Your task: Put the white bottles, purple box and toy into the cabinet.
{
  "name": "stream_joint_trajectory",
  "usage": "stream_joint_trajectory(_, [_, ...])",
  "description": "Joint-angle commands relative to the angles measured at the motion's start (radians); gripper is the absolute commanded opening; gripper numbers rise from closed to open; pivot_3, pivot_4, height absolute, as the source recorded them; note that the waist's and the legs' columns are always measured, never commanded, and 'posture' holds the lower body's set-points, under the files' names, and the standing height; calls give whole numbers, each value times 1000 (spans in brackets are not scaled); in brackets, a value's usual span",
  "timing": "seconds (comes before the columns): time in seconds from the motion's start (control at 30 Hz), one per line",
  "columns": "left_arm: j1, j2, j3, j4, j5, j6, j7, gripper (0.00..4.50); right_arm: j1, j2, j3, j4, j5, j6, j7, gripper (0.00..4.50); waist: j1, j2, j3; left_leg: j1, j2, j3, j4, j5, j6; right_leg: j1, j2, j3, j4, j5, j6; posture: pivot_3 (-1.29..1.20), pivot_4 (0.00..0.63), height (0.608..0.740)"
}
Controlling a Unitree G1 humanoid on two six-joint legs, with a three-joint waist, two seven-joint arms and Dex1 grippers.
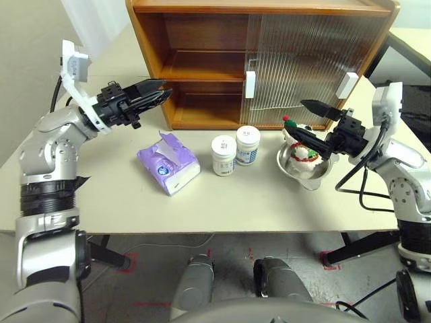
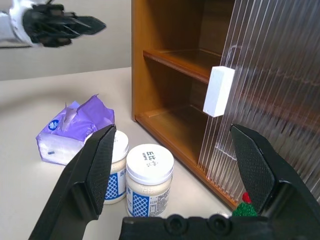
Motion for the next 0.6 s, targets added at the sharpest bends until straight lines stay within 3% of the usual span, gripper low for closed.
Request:
stream_joint_trajectory(0.03, [33,71,-6,-36,-6,34,-67,3377,-12,-3,5,19,-13,-13,16,4500,0,0,0,-1,0,0,0,-1,-1,-2,0,0,0,0,0,99,75,740])
stream_joint_trajectory(0.13, [62,120,-13,-35,-2,53,-109,4462,-16,-1,5,25,-17,-15,21,4500,1,0,0,-3,2,0,-2,0,-2,-7,0,1,2,0,-1,100,75,740])
stream_joint_trajectory(0.37, [142,221,-67,-64,38,26,-245,4487,-19,1,7,29,-19,-13,27,4500,5,0,0,-7,2,0,-7,1,-4,-15,0,2,2,4,-13,108,78,740])
stream_joint_trajectory(0.6, [136,294,-109,-53,50,45,-342,4487,-23,9,11,33,-25,-19,27,4500,5,0,0,-9,3,0,-10,1,-4,-19,-1,6,2,4,-14,106,74,740])
